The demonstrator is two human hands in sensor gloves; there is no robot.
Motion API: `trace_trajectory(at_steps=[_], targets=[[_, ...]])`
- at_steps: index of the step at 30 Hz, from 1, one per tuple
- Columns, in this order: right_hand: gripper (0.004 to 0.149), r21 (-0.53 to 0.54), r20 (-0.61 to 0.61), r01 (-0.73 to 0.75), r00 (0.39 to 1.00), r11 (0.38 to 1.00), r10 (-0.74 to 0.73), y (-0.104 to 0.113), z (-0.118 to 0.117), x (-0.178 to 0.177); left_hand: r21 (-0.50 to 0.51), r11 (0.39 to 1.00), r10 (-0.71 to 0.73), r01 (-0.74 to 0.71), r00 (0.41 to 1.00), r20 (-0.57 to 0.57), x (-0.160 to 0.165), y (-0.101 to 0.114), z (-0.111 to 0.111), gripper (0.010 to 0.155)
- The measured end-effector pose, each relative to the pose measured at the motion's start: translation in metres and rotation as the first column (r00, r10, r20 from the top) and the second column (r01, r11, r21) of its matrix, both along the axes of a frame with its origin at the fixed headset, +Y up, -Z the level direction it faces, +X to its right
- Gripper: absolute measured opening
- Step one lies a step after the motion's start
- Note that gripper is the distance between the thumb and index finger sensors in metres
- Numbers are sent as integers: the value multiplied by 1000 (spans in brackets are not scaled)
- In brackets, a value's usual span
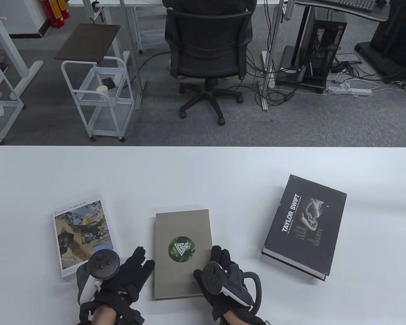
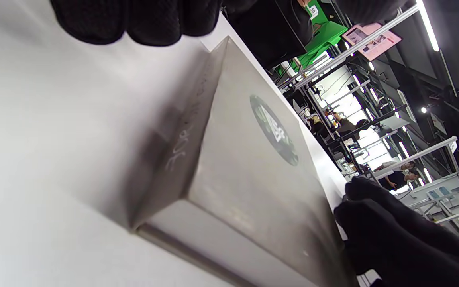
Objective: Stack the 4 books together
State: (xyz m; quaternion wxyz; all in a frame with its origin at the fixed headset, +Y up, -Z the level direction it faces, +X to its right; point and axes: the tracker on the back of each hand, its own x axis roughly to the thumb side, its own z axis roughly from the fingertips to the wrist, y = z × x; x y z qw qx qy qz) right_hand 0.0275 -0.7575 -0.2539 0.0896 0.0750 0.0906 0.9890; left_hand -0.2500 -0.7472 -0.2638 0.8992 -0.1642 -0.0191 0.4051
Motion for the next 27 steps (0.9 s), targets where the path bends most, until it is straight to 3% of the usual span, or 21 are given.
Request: trace_trajectory(at_steps=[7,16,23,27], targets=[[87,-81,31,44,999,996,-41,-10,-6,7,-25,988,-153,153,988,-10,7,-6,0,72],[85,-98,9,-1,1000,995,2,-12,-7,6,-138,971,-186,195,980,77,20,-23,-2,75],[85,-128,-20,16,1000,992,-19,-12,-8,6,-99,960,-248,262,960,132,32,-27,-1,76],[82,-141,-5,70,997,987,-71,-11,-9,9,-134,956,-245,261,961,125,32,-28,-1,76]])
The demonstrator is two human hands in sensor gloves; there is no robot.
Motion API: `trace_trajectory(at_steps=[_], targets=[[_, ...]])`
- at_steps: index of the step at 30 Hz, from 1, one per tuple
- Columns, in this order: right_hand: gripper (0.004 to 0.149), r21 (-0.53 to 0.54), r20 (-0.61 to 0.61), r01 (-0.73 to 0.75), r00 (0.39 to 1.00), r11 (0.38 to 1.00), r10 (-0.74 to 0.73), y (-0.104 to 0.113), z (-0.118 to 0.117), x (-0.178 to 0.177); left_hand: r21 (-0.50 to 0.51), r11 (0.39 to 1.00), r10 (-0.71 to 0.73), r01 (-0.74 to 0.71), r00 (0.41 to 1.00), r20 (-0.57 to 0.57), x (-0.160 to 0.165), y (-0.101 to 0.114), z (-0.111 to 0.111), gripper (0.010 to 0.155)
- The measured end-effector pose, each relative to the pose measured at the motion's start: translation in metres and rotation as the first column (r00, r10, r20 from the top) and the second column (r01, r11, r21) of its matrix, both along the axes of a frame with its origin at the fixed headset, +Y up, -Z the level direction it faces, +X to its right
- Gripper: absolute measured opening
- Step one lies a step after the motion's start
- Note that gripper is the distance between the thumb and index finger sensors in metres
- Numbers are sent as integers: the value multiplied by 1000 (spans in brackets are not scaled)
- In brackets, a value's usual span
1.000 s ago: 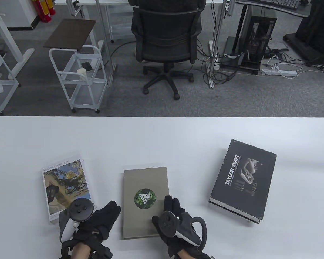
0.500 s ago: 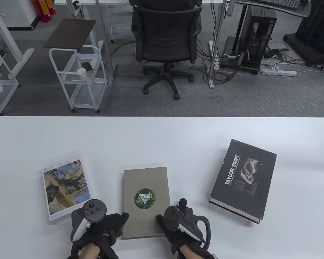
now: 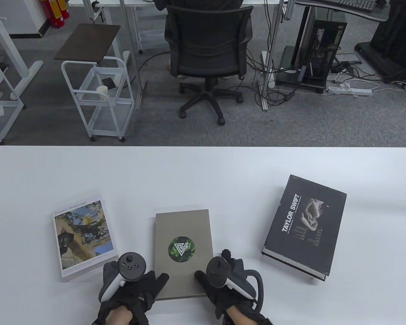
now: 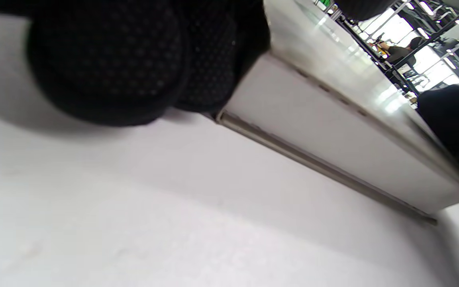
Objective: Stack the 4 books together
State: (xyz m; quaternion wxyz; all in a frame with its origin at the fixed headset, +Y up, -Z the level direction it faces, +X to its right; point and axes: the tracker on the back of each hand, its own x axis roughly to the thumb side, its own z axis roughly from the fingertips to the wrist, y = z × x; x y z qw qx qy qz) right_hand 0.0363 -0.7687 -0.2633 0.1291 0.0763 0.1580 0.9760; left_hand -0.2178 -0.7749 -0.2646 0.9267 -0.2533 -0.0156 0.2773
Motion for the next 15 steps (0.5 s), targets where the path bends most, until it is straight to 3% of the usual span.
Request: trace_trajectory(at_steps=[9,15], targets=[[74,22,34,122,992,992,-123,7,2,4,-23,999,26,-26,999,-21,-5,-1,-1,75],[63,-48,113,402,912,914,-395,9,2,12,-54,998,35,-36,999,-21,-5,-1,0,75]])
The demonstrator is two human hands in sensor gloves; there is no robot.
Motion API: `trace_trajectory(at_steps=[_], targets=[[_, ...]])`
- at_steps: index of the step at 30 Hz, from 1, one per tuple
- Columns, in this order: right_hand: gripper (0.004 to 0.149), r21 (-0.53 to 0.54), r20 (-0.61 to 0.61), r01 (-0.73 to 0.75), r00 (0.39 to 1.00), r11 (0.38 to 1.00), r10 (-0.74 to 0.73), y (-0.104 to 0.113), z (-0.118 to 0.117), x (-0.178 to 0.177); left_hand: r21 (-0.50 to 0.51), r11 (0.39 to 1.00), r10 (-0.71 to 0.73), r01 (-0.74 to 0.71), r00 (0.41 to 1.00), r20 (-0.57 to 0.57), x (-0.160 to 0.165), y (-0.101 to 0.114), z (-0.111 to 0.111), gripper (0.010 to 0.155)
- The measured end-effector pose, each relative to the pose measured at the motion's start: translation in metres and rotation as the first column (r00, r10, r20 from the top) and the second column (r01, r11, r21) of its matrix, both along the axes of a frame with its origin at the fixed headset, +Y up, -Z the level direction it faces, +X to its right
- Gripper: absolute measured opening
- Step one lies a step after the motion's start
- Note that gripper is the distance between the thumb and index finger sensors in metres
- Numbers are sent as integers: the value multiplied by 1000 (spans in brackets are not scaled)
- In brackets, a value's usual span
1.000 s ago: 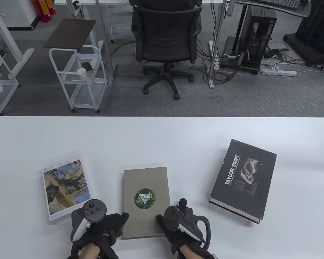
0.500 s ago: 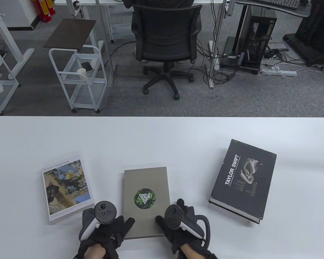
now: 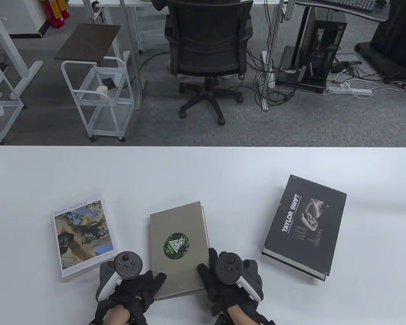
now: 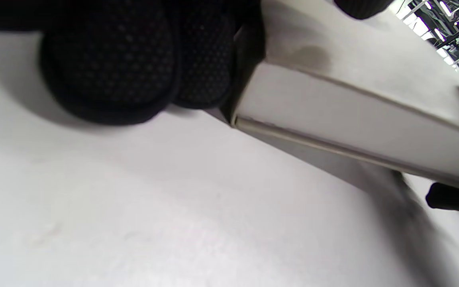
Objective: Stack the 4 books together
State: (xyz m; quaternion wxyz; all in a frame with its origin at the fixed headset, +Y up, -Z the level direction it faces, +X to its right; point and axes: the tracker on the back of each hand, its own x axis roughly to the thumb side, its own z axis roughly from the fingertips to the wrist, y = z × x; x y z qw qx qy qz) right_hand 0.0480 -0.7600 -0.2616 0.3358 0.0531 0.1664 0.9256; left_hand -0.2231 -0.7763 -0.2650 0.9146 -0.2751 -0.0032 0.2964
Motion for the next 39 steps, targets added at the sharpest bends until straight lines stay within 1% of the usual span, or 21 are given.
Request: trace_trajectory(at_steps=[2,5,10,17,22,24,26,27,29,30,32,34,36,39], targets=[[64,-33,7,87,996,996,-86,-1,1,1,-3,1000,-4,4,1000,2,0,0,0,76],[65,-47,-6,139,990,989,-139,0,3,0,3,1000,-2,2,1000,9,0,-1,-1,76],[68,3,-40,89,995,996,-89,7,6,-5,-10,1000,11,-11,1000,14,0,-1,-2,77],[71,0,-29,124,992,992,-124,12,7,-5,-35,999,42,-42,999,5,-3,-2,-1,77],[69,4,-52,97,994,995,-97,15,5,-7,-64,996,67,-67,998,1,-7,-2,-1,78],[69,-10,-51,107,993,994,-107,14,4,-6,-73,995,76,-75,997,0,-7,-2,-1,78],[68,-2,-49,107,993,994,-107,16,3,-5,-79,993,87,-87,996,3,-7,0,-1,78],[68,-1,-47,111,993,994,-111,18,3,-4,-71,993,94,-93,996,10,-7,2,-1,78],[69,1,-27,133,991,991,-133,22,3,-3,-20,995,99,-98,995,20,-8,7,-1,77],[69,-1,-22,127,992,992,-127,24,2,-2,32,995,93,-94,995,22,-8,12,-1,76],[69,-3,-19,110,994,994,-110,30,-1,0,105,990,95,-98,995,31,-9,21,0,75],[69,-10,-16,134,991,991,-134,37,-4,5,161,978,127,-130,991,31,-11,29,1,74],[69,-1,16,169,985,986,-169,47,-7,13,196,966,165,-168,986,29,-13,36,2,74],[69,40,58,172,983,984,-175,64,-9,30,222,956,191,-191,981,20,-16,39,3,74]])
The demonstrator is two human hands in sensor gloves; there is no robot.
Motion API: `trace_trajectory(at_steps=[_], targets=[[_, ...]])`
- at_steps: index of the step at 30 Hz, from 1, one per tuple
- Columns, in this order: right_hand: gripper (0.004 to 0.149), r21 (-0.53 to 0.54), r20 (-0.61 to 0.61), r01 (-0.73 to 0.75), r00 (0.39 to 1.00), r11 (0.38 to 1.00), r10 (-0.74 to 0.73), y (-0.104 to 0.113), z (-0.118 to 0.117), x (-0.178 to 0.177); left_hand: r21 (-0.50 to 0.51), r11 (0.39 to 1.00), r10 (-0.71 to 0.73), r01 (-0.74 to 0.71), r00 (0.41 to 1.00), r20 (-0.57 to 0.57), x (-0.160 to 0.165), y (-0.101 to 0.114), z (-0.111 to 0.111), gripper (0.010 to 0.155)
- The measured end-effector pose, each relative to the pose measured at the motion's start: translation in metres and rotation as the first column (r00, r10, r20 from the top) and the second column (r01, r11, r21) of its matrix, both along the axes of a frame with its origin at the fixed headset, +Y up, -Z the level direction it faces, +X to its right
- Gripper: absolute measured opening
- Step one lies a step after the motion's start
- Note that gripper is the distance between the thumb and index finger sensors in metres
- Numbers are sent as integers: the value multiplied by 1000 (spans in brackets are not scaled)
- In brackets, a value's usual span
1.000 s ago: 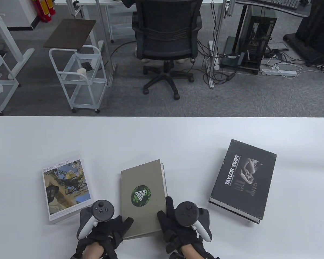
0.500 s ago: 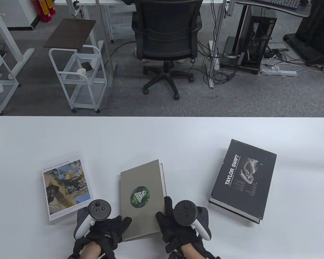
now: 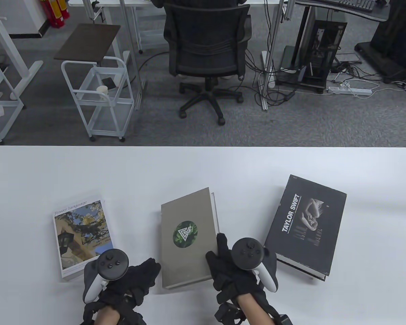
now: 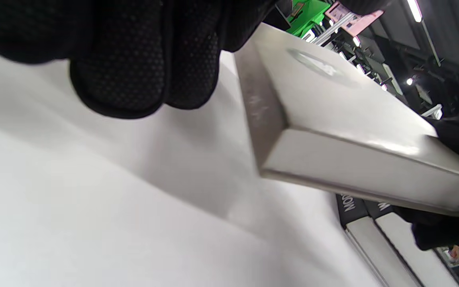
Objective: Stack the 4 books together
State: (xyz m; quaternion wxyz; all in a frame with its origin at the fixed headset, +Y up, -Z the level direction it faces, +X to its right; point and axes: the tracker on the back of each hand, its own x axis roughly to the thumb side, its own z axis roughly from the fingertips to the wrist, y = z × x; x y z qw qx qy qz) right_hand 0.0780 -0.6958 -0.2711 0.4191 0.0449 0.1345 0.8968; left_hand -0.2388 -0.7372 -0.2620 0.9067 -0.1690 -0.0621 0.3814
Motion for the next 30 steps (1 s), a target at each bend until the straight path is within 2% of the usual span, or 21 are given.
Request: trace_trajectory(at_steps=[5,10,15,19,30], targets=[[68,75,129,17,991,997,-26,28,-2,44,-33,999,-32,33,999,22,3,-5,-1,74],[67,144,328,44,941,989,-90,46,3,110,-52,998,-33,35,999,36,6,-7,-2,74],[65,133,478,87,867,987,-140,42,13,163,-95,993,-64,70,996,58,9,-15,-5,74],[64,141,533,164,818,976,-215,34,23,192,-119,991,-52,60,996,67,11,-18,-6,74],[64,127,587,241,764,962,-269,18,37,222,-129,990,-52,62,995,81,13,-19,-6,74]])
